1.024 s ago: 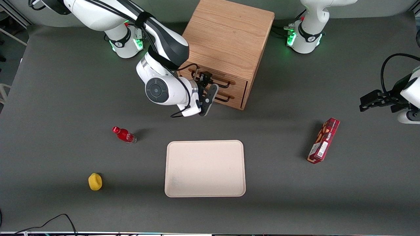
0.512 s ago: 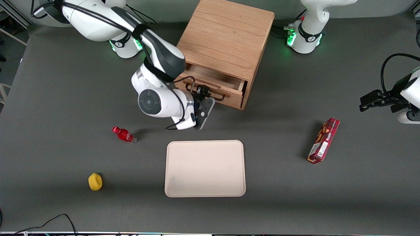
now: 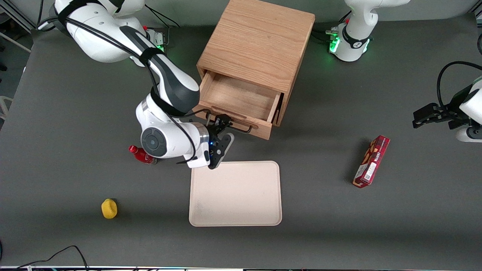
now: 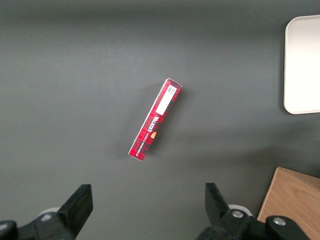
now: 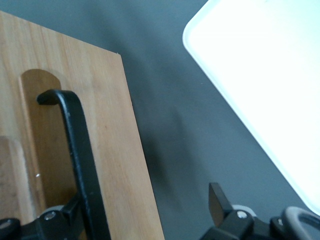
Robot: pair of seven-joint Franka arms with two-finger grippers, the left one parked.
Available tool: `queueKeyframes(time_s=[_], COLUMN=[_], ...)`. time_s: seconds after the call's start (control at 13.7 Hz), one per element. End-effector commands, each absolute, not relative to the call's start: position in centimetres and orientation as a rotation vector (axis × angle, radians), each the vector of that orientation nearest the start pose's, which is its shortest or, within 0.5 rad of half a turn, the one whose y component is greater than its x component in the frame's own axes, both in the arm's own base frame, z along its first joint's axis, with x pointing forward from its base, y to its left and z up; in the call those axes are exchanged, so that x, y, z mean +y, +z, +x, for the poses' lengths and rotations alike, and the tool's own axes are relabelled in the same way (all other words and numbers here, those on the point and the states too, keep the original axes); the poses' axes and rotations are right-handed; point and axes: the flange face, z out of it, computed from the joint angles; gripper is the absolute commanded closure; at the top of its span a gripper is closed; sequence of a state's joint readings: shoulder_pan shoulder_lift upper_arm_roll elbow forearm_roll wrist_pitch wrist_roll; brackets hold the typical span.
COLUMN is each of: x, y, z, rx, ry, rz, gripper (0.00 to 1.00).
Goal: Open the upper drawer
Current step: 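Hook the handle and pull the upper drawer outward with the right gripper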
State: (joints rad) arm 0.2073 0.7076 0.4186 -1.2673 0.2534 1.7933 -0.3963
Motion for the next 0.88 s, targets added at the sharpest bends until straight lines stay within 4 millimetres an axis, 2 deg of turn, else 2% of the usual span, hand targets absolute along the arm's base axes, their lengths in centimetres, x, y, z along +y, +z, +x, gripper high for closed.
queueKeyframes(time_s=[0.0, 0.44, 0.59, 0.8], x=[37.5, 35.7, 34.0, 32.0], y=[36.8, 37.2, 37.5, 39.7], z=[62.9, 65.4, 66.9, 68.5], rx=[-1.107, -1.070, -1.047, -1.127], ry=[0.228, 0.171, 0.135, 0.061], rz=[-2.397, -2.426, -2.460, -2.453], gripper=[0.00, 0.00, 0.00, 0.00])
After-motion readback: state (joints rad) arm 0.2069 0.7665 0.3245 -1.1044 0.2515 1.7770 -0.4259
